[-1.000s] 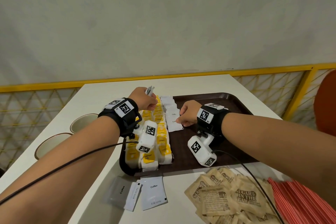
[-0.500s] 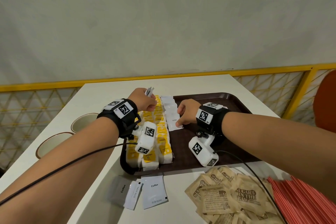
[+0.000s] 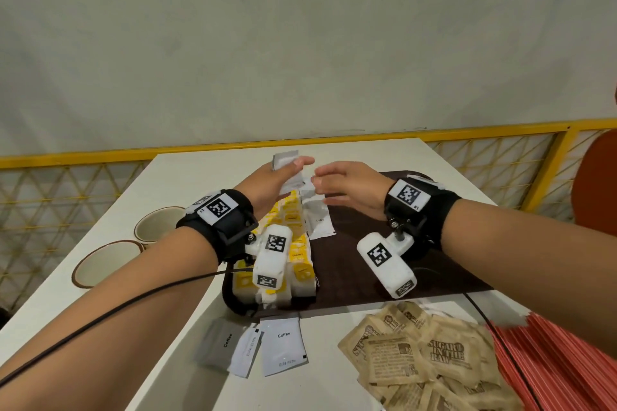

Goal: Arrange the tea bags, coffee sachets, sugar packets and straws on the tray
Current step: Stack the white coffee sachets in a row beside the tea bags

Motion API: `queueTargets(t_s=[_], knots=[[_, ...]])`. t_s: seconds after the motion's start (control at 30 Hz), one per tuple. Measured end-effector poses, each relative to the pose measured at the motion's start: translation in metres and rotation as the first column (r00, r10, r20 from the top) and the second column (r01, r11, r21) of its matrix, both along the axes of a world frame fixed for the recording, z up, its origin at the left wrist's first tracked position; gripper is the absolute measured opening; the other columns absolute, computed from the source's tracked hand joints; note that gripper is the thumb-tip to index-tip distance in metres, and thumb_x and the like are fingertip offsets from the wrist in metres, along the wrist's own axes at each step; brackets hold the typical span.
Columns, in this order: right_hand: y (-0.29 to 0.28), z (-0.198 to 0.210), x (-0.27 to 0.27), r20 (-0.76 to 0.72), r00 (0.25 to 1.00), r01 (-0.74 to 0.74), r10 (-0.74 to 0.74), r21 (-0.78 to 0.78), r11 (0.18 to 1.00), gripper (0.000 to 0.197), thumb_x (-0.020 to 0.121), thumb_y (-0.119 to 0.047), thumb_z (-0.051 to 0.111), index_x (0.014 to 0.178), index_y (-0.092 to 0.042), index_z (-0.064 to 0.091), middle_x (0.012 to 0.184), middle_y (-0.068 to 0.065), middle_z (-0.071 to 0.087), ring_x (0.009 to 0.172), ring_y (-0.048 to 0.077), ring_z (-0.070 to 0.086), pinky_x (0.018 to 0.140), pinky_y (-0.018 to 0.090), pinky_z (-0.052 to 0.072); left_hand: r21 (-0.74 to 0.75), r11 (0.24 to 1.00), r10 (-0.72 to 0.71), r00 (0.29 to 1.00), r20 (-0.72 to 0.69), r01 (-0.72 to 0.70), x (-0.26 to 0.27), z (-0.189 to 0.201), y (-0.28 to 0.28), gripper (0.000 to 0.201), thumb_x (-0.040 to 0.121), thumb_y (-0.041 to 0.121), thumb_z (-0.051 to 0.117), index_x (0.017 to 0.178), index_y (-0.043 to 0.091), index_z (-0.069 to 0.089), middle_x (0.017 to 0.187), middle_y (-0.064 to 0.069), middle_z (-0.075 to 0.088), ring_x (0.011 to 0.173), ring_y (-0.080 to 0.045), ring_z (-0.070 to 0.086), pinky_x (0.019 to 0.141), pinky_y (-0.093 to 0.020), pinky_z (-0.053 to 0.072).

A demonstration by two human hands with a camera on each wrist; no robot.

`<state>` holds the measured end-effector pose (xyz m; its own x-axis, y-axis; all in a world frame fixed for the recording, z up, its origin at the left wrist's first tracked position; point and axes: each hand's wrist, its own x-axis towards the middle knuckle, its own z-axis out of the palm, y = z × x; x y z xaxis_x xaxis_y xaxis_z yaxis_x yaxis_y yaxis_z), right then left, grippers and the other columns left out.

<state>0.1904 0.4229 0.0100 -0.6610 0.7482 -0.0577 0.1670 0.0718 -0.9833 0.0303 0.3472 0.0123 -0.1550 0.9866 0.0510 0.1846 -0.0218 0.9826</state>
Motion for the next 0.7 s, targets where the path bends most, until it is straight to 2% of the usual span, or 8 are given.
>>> queueTargets(t_s=[0.07, 0.17, 0.27, 0.37, 0.47, 0.53, 0.6, 0.7], knots=[[-0.009, 0.006, 0.002, -0.097, 0.990, -0.112, 0.106, -0.056, 0.992, 0.034, 0.094, -0.014, 0.058, 0.128, -0.007, 0.054, 0.116, 0.009, 0.062, 0.106, 0.018, 0.059, 0.095, 0.034, 0.049, 0.010, 0.993, -0.116, 0.992, 0.045, 0.116, 0.008, 0.002, -0.002, 0.037, 0.100, 0.036, 0.039, 0.135, 0.028, 0.048, 0.126, 0.009, 0.057, 0.117, -0.004, 0.053, 0.097, -0.019, 0.043], [-0.015, 0.008, 0.005, -0.134, 0.984, -0.129, 0.117, -0.083, 0.988, 0.034, 0.096, -0.016, 0.056, 0.129, -0.007, 0.053, 0.117, 0.010, 0.060, 0.102, 0.020, 0.060, 0.085, 0.031, 0.055, -0.005, 0.985, -0.172, 0.985, 0.020, 0.172, 0.018, 0.002, -0.003, 0.041, 0.100, 0.039, 0.035, 0.141, 0.034, 0.039, 0.142, 0.002, 0.047, 0.128, -0.011, 0.047, 0.112, -0.030, 0.031], [-0.018, 0.005, 0.010, -0.151, 0.979, -0.157, 0.137, -0.128, 0.979, 0.028, 0.095, -0.013, 0.057, 0.122, -0.007, 0.055, 0.111, 0.010, 0.061, 0.099, 0.021, 0.064, 0.081, 0.029, 0.057, -0.047, 0.981, -0.188, 0.982, 0.010, 0.188, 0.029, 0.004, -0.005, 0.045, 0.101, 0.042, 0.029, 0.145, 0.035, 0.031, 0.144, 0.003, 0.041, 0.128, -0.014, 0.044, 0.111, -0.030, 0.031], [-0.016, 0.001, 0.016, -0.192, 0.976, -0.139, 0.103, -0.184, 0.973, 0.030, 0.095, -0.006, 0.054, 0.124, 0.001, 0.052, 0.110, 0.014, 0.062, 0.098, 0.022, 0.065, 0.082, 0.029, 0.058, -0.079, 0.979, -0.199, 0.972, -0.121, 0.190, 0.034, 0.009, -0.007, 0.041, 0.101, 0.042, 0.029, 0.137, 0.030, 0.042, 0.124, 0.009, 0.055, 0.110, -0.005, 0.055, 0.089, -0.015, 0.044], [-0.013, -0.004, 0.021, -0.106, 0.994, -0.025, 0.005, -0.192, 0.981, 0.031, 0.094, -0.005, 0.055, 0.124, 0.002, 0.053, 0.118, 0.018, 0.063, 0.098, 0.023, 0.065, 0.076, 0.027, 0.059, -0.067, 0.995, -0.089, 0.981, -0.171, 0.078, 0.023, 0.009, -0.001, 0.023, 0.099, 0.028, 0.046, 0.110, 0.013, 0.061, 0.098, -0.004, 0.065, 0.085, -0.014, 0.062, 0.080, -0.027, 0.052], [-0.010, -0.010, 0.025, -0.003, 0.999, 0.034, -0.035, -0.180, 0.983, 0.027, 0.094, -0.006, 0.055, 0.121, -0.003, 0.056, 0.114, 0.014, 0.065, 0.092, 0.019, 0.065, 0.073, 0.026, 0.058, -0.094, 0.996, -0.026, 0.975, -0.222, 0.005, 0.015, 0.009, 0.004, 0.014, 0.095, 0.015, 0.055, 0.099, 0.006, 0.064, 0.082, -0.006, 0.062, 0.070, -0.012, 0.060, 0.070, -0.025, 0.054], [-0.008, -0.019, 0.026, 0.070, 0.996, 0.062, -0.052, -0.150, 0.987, 0.024, 0.094, -0.006, 0.055, 0.118, -0.007, 0.059, 0.104, 0.009, 0.065, 0.084, 0.014, 0.063, 0.072, 0.026, 0.054, -0.132, 0.991, -0.031, 0.942, -0.333, -0.015, 0.011, 0.008, 0.009, 0.011, 0.093, 0.009, 0.057, 0.098, 0.005, 0.066, 0.075, -0.003, 0.062, 0.062, -0.008, 0.061, 0.063, -0.020, 0.055], [-0.004, -0.030, 0.024, 0.154, 0.985, 0.089, -0.073, -0.103, 0.991, 0.020, 0.092, -0.002, 0.058, 0.112, -0.003, 0.062, 0.094, 0.008, 0.062, 0.079, 0.014, 0.060, 0.068, 0.023, 0.053, -0.178, 0.984, -0.085, 0.833, -0.546, -0.016, 0.011, 0.007, 0.016, 0.009, 0.090, 0.008, 0.061, 0.095, 0.008, 0.068, 0.072, 0.001, 0.063, 0.063, -0.007, 0.060, 0.065, -0.022, 0.053]])
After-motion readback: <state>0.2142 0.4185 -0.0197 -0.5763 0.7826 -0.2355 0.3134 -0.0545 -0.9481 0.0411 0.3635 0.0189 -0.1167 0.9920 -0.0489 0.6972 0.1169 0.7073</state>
